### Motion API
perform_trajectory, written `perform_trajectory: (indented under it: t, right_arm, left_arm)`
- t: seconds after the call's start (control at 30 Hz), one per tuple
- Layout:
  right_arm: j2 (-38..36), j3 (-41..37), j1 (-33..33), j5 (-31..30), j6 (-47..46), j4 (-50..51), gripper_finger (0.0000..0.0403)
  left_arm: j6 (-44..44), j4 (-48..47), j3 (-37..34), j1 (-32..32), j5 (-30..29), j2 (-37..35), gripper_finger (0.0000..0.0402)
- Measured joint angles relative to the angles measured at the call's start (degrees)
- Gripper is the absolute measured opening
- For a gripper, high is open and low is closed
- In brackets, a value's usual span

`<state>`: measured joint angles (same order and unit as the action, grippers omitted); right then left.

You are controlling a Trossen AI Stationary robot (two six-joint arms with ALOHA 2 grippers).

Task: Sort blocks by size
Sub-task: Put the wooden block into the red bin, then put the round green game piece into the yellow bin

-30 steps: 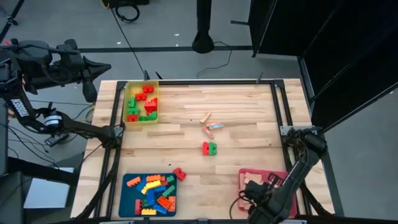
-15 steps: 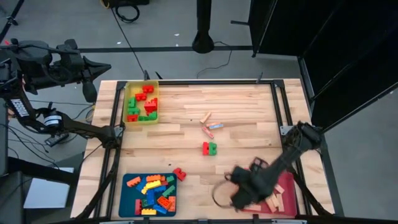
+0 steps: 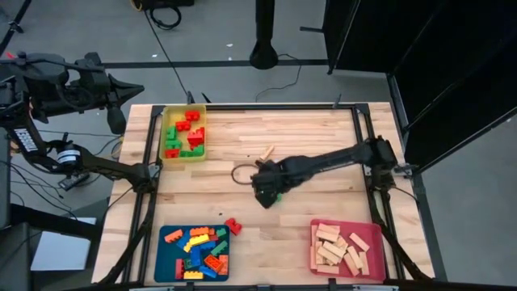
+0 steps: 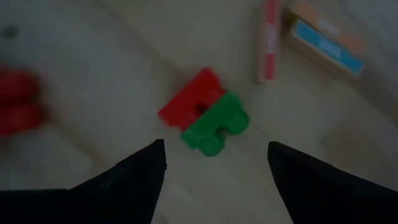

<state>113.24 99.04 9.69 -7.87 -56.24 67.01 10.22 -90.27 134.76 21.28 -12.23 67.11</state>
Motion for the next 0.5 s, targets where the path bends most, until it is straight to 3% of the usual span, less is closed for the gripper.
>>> perform_trajectory:
  t: [0.13, 0.5]
  right_arm:
    - [0.14, -4.21, -2.33, 1.69, -7.49, -3.65, 0.0291]
    - [0.12, -13.51, -0.93, 1.43, -14.8, -17.29, 0.0288]
  left_arm:
    - [0.18, 0.16, 0.0, -0.02, 0.0, -0.37, 0.0002]
    - [0.94, 0.23, 0.0, 0.0, 0.0, -0.55, 0.0002]
